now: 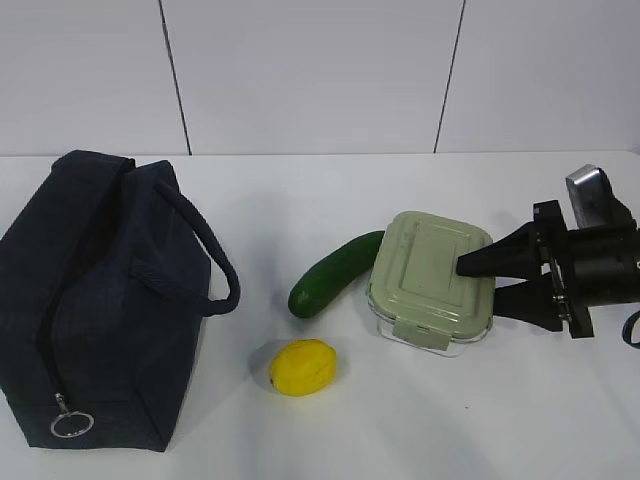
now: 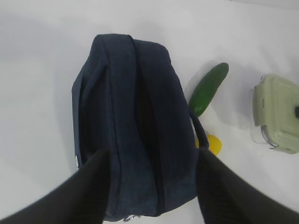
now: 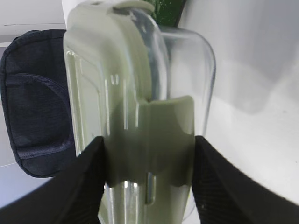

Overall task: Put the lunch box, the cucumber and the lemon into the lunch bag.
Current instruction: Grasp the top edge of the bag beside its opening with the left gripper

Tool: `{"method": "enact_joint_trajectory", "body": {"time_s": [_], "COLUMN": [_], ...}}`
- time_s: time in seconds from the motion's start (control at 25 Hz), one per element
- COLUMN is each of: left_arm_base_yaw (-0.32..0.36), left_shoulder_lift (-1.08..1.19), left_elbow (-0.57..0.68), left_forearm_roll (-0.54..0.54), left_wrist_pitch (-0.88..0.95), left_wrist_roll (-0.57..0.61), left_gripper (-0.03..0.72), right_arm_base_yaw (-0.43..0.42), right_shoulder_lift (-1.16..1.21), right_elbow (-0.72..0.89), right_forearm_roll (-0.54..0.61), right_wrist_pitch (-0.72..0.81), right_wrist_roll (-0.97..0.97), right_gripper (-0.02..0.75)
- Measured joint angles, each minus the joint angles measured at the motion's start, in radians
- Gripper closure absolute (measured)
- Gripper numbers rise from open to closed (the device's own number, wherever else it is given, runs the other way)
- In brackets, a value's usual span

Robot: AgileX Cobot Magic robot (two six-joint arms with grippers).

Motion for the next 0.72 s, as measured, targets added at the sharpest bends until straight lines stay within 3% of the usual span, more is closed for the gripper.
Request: {"method": "enact_joint_trajectory", "body": {"time_s": [0.72], "left_arm_base_yaw": [0.0], "left_shoulder_lift": [0.403], "left_elbow": [-0.051], "left_forearm_roll": [-0.086], "left_wrist_pitch": [0.033], "left_wrist_roll": [0.034], "left_gripper": [0.255], "right_arm_base_yaw": [0.0], "right_shoulder_lift": [-0.044], "right_elbow": [0.0], "right_forearm_roll": [0.0], "right_wrist_pitch": [0.002], "right_wrist_roll": [0.0], "right_gripper": [0.323]}}
